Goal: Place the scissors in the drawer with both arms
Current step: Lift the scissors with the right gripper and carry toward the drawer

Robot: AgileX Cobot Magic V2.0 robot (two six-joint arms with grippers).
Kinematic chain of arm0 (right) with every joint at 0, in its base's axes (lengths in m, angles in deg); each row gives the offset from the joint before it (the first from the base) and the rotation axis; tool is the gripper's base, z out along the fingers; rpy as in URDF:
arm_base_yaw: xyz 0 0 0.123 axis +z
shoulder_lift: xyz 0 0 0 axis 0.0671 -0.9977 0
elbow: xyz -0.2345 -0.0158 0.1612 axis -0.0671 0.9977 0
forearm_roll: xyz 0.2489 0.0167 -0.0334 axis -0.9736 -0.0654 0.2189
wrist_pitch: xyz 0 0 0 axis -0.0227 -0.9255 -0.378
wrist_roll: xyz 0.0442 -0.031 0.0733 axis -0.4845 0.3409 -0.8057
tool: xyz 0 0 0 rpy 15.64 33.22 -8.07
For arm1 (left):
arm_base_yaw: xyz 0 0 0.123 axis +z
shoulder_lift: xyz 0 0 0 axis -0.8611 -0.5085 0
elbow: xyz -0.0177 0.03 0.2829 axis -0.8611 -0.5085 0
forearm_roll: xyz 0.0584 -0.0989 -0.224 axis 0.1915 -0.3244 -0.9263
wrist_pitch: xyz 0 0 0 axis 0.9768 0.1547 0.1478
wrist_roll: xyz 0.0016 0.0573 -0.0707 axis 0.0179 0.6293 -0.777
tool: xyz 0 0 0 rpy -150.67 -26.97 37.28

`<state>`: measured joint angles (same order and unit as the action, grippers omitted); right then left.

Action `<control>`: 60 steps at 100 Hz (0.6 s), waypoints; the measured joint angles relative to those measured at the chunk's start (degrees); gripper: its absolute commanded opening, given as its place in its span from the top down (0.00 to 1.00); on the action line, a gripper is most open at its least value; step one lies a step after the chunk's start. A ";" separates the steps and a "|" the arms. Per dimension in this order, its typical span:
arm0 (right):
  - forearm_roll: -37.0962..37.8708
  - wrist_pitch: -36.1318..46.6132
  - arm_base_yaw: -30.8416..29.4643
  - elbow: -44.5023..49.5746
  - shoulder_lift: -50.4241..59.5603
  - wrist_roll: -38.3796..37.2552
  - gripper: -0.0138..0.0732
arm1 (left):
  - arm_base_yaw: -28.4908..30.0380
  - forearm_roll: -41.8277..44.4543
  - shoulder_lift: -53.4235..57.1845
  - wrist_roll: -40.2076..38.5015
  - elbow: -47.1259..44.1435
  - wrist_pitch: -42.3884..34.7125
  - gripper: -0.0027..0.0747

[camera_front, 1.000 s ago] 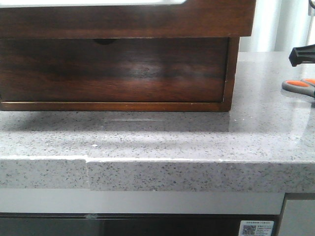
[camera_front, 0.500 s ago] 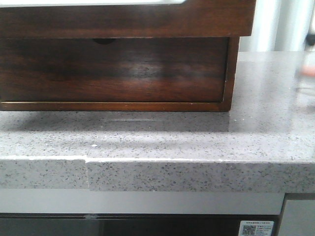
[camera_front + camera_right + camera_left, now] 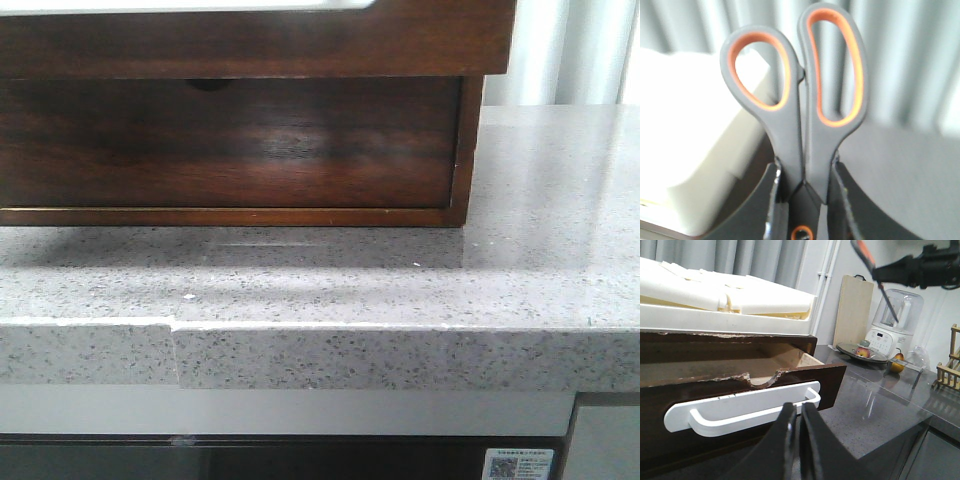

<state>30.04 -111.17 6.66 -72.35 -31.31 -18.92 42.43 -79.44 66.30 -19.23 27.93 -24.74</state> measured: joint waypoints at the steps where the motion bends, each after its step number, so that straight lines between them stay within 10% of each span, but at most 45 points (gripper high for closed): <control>1: 0.00 0.00 0.45 -0.43 0.00 0.40 0.93 | 0.00 0.00 0.00 0.00 0.00 0.00 0.99; 60: 0.00 -1.33 35.08 -14.59 -16.90 23.18 0.93 | 0.00 -0.13 0.00 0.00 0.00 0.00 0.99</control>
<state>30.04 -112.51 41.74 -86.94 -48.21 4.26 42.43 -79.57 66.30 -19.23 27.93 -24.74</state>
